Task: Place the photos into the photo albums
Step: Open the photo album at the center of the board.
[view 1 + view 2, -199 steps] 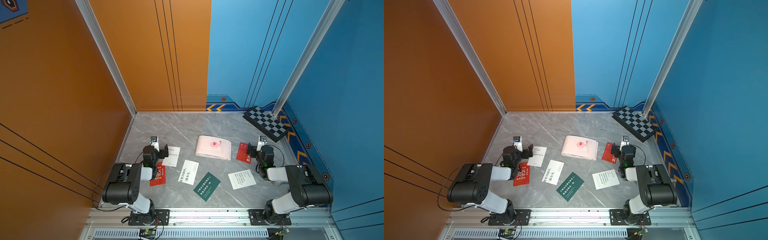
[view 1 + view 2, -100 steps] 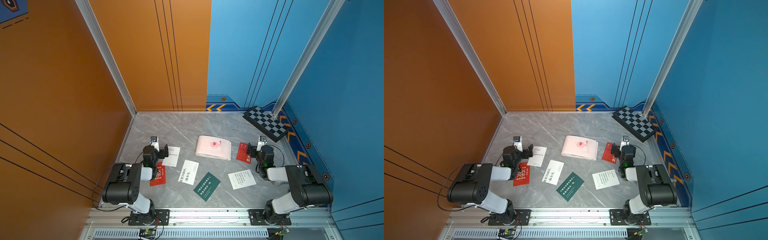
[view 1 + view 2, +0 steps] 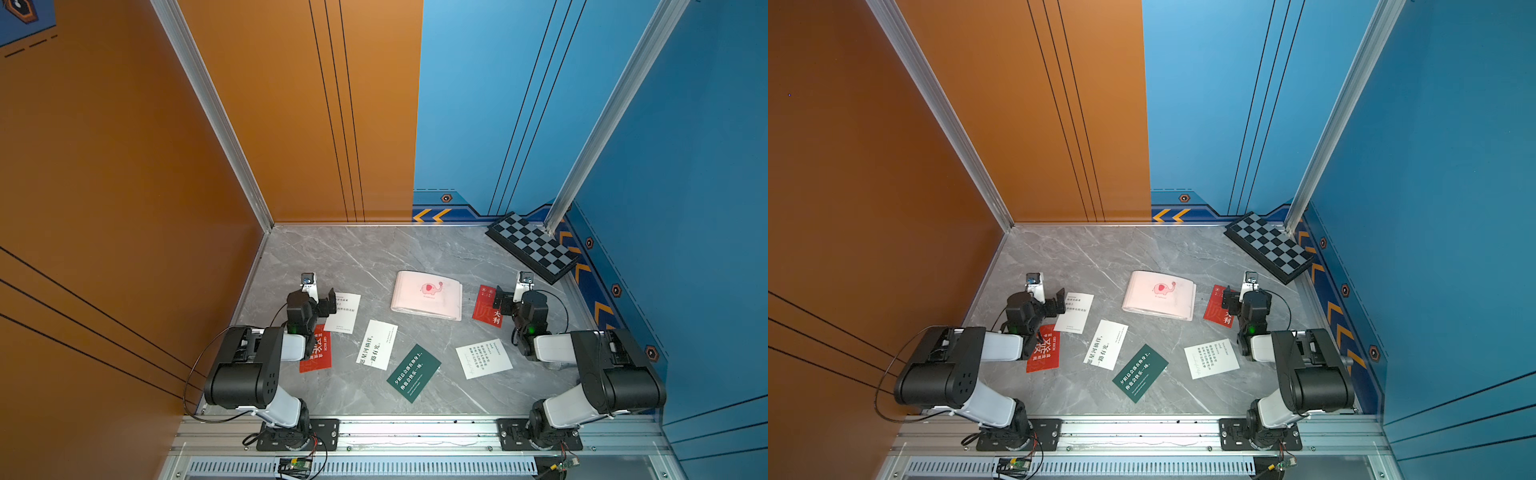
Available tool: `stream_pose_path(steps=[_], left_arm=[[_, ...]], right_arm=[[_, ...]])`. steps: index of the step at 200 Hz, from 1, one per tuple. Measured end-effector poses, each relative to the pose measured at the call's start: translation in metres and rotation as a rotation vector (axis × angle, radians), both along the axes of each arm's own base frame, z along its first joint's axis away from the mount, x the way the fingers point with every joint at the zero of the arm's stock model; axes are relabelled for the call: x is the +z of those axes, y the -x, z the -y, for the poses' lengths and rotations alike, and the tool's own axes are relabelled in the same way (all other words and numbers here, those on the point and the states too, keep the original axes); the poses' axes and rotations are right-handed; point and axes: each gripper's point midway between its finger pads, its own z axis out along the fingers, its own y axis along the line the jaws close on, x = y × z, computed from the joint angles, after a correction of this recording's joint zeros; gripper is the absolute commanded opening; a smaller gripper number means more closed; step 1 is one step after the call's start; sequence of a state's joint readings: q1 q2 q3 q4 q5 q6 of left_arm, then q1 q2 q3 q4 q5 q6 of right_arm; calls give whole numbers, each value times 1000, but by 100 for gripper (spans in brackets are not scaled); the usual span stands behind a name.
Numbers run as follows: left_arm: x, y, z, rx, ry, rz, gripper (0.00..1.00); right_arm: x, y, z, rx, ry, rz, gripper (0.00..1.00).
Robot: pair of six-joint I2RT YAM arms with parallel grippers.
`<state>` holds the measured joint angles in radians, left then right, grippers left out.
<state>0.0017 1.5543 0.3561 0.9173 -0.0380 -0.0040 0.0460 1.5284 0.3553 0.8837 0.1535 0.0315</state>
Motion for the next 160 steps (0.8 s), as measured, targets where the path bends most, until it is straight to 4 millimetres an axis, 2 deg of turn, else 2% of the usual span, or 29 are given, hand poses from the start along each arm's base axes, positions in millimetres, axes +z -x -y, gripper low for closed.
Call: stream_pose_path(steps=[18, 31, 43, 58, 78, 91, 105, 117, 137, 160], left_arm=[[2, 1, 2, 24, -24, -1, 99], [11, 4, 3, 43, -47, 6, 99], [26, 7, 4, 58, -62, 28, 99], [52, 10, 2, 86, -53, 70, 99], [92, 17, -15, 153, 64, 164, 99], [110, 23, -28, 175, 146, 216, 99], [116, 25, -30, 163, 214, 220, 99], [112, 21, -21, 125, 260, 174, 99], [107, 11, 7, 42, 311, 70, 99], [96, 4, 53, -76, 334, -65, 99]], right_arm=[[2, 1, 1, -14, 9, 3, 100], [12, 4, -1, -23, 18, 14, 100], [32, 8, -2, -27, 9, 38, 100], [69, 7, -1, -55, -55, 93, 100], [119, 0, 3, -67, -204, 178, 100], [134, -7, 2, -32, -299, 187, 100], [129, -17, -5, 8, -388, 131, 100], [114, -25, -18, 49, -450, 47, 100], [81, -31, -47, 111, -508, -123, 100], [56, -28, -87, 189, -517, -279, 100]])
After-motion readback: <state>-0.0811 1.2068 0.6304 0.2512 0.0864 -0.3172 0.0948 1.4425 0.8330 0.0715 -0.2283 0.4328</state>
